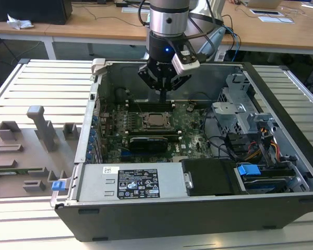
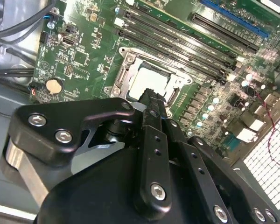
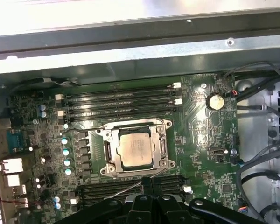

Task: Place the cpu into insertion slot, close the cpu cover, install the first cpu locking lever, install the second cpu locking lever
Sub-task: 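Install the first cpu locking lever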

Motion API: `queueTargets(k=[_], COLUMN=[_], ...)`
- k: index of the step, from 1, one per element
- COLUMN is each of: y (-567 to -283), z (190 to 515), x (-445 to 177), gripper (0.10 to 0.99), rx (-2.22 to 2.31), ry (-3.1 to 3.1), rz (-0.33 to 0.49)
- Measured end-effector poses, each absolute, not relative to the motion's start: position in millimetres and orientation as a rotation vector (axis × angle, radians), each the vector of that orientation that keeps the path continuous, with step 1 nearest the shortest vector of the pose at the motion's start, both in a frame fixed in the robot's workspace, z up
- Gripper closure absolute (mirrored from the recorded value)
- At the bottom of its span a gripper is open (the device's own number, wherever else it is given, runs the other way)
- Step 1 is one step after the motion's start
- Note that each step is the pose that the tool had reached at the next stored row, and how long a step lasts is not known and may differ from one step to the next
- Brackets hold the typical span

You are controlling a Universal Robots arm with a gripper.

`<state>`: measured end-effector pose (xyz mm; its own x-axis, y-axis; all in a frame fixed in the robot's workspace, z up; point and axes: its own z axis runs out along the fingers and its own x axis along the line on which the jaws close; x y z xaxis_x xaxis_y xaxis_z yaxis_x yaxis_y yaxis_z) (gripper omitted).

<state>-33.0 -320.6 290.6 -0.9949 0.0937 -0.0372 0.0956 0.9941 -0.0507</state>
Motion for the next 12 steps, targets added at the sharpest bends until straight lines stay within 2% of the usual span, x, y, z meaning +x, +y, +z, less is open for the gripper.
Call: queueTargets(k=[12], y=[-320.6], z=[290.7], x=[-33.0], gripper=[0.980], rx=[-0.014], ry=[3.103], rz=[-0.078])
